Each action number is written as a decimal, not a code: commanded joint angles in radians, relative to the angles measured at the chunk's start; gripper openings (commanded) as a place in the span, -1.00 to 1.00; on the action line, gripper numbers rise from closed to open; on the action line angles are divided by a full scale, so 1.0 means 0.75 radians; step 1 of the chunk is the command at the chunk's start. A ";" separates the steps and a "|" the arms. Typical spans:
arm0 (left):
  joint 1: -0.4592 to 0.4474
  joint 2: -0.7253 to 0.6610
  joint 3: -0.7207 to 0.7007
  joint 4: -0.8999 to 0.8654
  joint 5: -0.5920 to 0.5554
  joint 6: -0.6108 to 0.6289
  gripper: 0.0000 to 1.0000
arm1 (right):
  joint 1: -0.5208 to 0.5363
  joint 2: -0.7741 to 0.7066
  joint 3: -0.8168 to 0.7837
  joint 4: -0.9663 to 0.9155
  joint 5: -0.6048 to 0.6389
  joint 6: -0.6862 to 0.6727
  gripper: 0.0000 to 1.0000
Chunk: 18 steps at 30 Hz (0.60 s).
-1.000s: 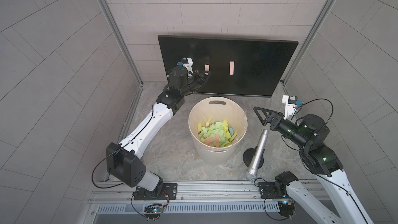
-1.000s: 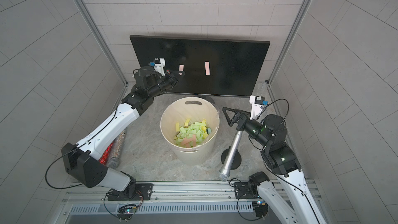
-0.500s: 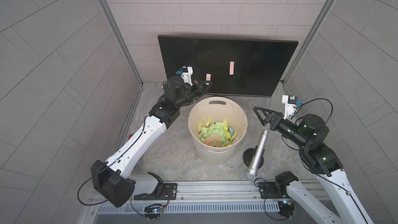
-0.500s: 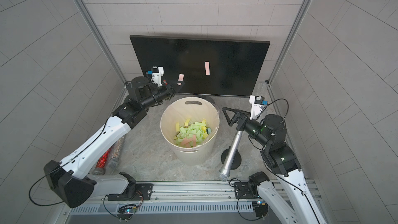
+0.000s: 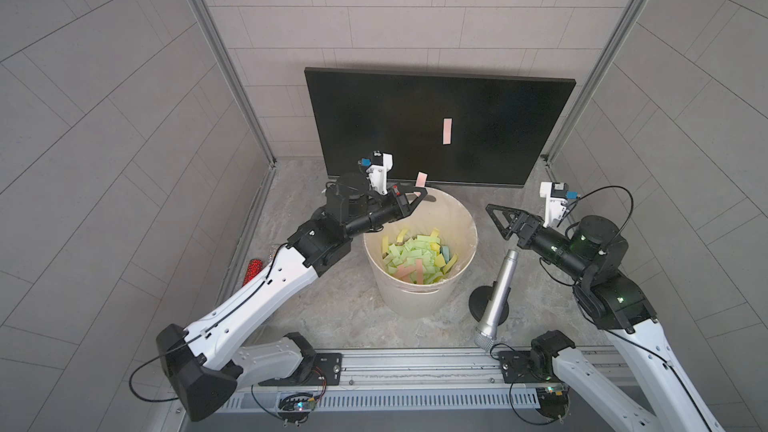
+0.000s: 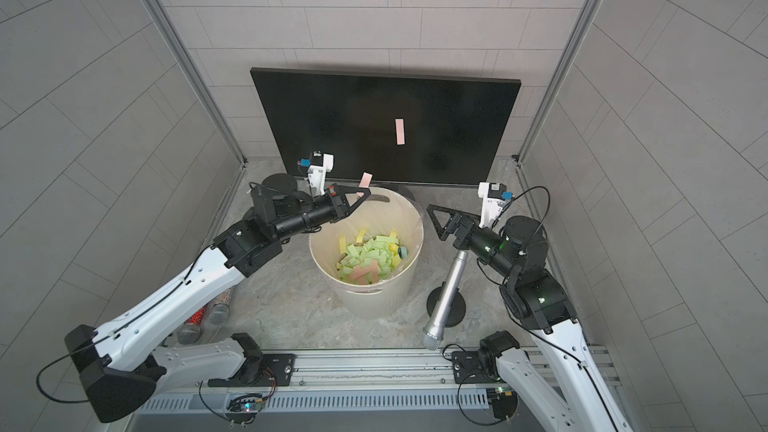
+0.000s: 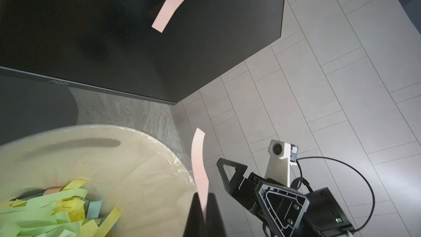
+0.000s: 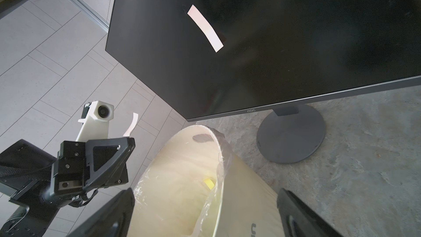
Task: Remove the sticky note from the monitor
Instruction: Place the sticky note in the trash bin.
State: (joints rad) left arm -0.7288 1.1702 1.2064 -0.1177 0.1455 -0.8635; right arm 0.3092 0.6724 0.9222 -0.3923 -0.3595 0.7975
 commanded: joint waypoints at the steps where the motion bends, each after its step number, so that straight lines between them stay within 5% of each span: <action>1: -0.043 -0.036 -0.059 -0.056 -0.045 0.046 -0.98 | -0.005 0.008 0.027 0.032 -0.007 0.001 1.00; 11: -0.124 -0.080 -0.126 -0.181 -0.115 0.093 -0.87 | -0.004 0.092 0.069 0.084 -0.025 -0.001 1.00; 18: -0.128 -0.065 -0.114 -0.245 -0.114 0.109 -0.50 | -0.004 0.162 0.110 0.123 -0.039 0.004 1.00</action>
State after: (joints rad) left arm -0.8204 1.1294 1.1225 -0.2649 0.0685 -0.8074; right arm 0.3088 0.7853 0.9737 -0.3344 -0.3771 0.7990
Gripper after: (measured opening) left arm 0.226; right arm 0.999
